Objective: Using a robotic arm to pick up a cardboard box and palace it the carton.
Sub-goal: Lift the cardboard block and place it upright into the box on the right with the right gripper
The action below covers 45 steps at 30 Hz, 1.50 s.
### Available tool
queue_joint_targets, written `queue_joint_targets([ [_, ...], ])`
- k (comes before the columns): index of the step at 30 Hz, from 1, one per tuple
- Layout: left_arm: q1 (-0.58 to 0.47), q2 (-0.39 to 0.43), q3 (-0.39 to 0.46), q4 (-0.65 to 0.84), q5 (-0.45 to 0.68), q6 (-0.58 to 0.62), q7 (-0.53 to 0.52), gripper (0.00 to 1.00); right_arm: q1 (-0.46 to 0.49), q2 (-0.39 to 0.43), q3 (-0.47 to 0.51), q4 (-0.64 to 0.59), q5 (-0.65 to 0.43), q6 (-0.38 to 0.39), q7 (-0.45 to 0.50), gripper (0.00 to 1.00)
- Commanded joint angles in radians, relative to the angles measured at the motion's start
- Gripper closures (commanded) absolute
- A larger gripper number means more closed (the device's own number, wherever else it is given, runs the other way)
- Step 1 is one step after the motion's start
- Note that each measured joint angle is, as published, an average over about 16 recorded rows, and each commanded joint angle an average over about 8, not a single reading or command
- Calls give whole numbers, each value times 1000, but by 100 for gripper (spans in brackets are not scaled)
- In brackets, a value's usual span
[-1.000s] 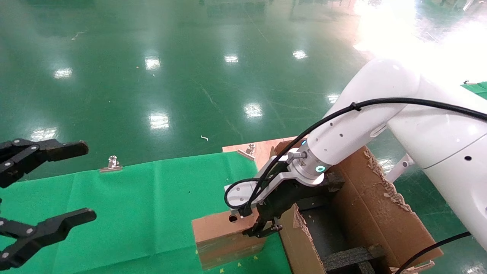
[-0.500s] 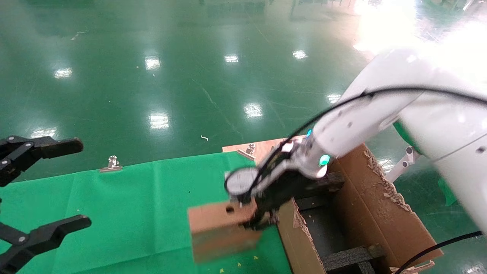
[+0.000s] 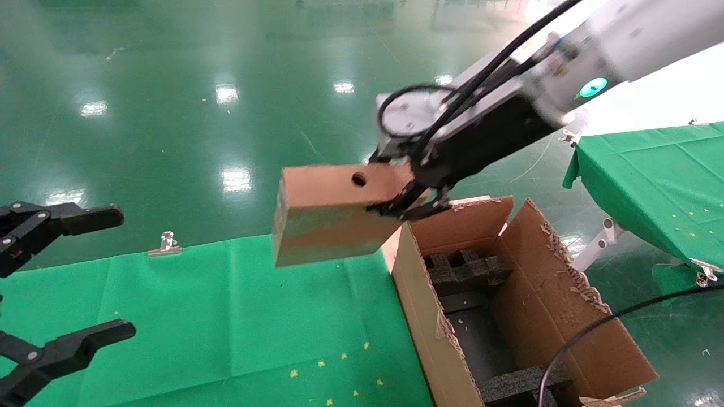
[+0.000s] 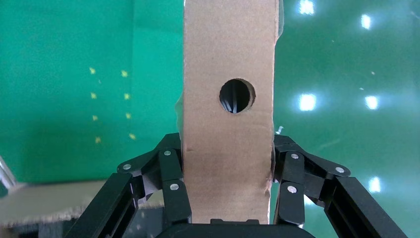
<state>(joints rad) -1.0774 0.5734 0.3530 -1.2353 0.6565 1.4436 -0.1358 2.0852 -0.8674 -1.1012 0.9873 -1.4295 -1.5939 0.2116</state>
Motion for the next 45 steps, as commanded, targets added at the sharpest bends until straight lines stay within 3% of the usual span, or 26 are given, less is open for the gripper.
queue_joint_targets([
  [1, 0, 0, 0, 0, 0, 0, 0, 0, 52, 13, -31, -3, 26, -1, -11, 100],
  [8, 0, 0, 0, 0, 0, 0, 0, 0, 149, 87, -153, 8, 57, 1, -1, 100],
  [21, 0, 0, 0, 0, 0, 0, 0, 0, 347, 394, -428, 82, 23, -3, 45, 100],
  [27, 0, 0, 0, 0, 0, 0, 0, 0, 405, 493, -531, 116, 19, 0, 71, 100],
  [34, 0, 0, 0, 0, 0, 0, 0, 0, 439, 542, -599, 131, 11, 5, 95, 100],
  [45, 0, 0, 0, 0, -1, 0, 0, 0, 431, 543, -603, 131, 12, 25, 116, 100],
])
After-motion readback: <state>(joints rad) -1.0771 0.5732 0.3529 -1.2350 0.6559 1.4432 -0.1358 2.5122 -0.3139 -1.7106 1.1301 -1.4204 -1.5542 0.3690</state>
